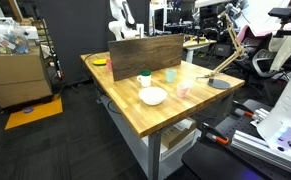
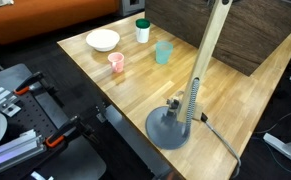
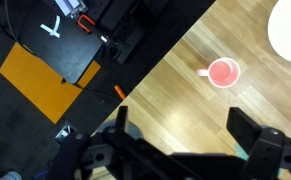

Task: Pour the contents in the pink cup into the white bowl

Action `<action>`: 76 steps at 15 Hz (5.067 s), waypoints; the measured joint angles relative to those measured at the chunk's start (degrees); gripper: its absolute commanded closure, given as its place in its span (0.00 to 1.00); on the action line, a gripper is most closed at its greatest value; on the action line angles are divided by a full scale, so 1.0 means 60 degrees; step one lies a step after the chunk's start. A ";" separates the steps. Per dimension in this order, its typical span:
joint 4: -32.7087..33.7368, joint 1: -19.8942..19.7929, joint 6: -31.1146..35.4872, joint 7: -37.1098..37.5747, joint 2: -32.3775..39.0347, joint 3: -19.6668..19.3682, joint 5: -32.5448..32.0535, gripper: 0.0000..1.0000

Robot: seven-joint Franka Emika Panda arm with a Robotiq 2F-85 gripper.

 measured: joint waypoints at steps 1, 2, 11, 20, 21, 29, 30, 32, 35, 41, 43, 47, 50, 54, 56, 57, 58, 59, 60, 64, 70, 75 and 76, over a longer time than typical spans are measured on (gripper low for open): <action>-0.0004 -0.0002 0.0001 0.0085 0.0052 0.0006 -0.0001 0.00; -0.0002 0.0005 0.0001 0.0150 0.0053 0.0029 -0.0001 0.00; 0.0047 0.0010 0.0155 0.0384 0.0177 -0.0026 0.0160 0.00; 0.0035 -0.0065 0.1854 0.2805 0.2346 -0.0525 0.0336 0.00; 0.0067 -0.0060 0.1855 0.2861 0.2361 -0.0525 0.0337 0.00; 0.0078 -0.0047 0.1852 0.2882 0.2284 -0.0530 0.0331 0.00; 0.0070 -0.0036 0.1852 0.2885 0.2299 -0.0533 0.0332 0.00; 0.0061 -0.0014 0.1904 0.3075 0.2439 -0.0534 0.0591 0.00; 0.0025 0.0056 0.2182 0.3976 0.2747 -0.0534 0.1190 0.00; -0.0167 0.0230 0.2701 0.5202 0.2896 -0.0536 0.1254 0.00; -0.0166 0.0230 0.2701 0.5200 0.2895 -0.0548 0.1254 0.00; -0.0167 0.0233 0.2701 0.5200 0.2897 -0.0550 0.1254 0.00; -0.0195 0.0243 0.3063 0.5800 0.2892 -0.0551 0.1247 0.00; -0.0849 0.0524 0.4137 0.7766 0.2616 -0.0509 0.1242 0.00; -0.1415 0.0680 0.4368 0.8825 0.2359 -0.0436 0.1244 0.00; -0.1712 0.0744 0.4431 0.9331 0.2207 -0.0395 0.1239 0.00; -0.1925 0.0774 0.4483 0.9628 0.2085 -0.0363 0.1231 0.00; -0.2031 0.0779 0.4513 0.9759 0.1980 -0.0352 0.1231 0.00; -0.2059 0.0776 0.4518 0.9814 0.1908 -0.0354 0.1231 0.00; -0.2062 0.0772 0.4526 0.9843 0.1881 -0.0362 0.1231 0.00; -0.2078 0.0730 0.4527 0.9978 0.1954 -0.0419 0.1405 0.00; -0.2306 0.0713 0.4582 1.0424 0.2001 -0.0459 0.1504 0.00; -0.2298 0.0714 0.4582 1.0423 0.2001 -0.0458 0.1504 0.00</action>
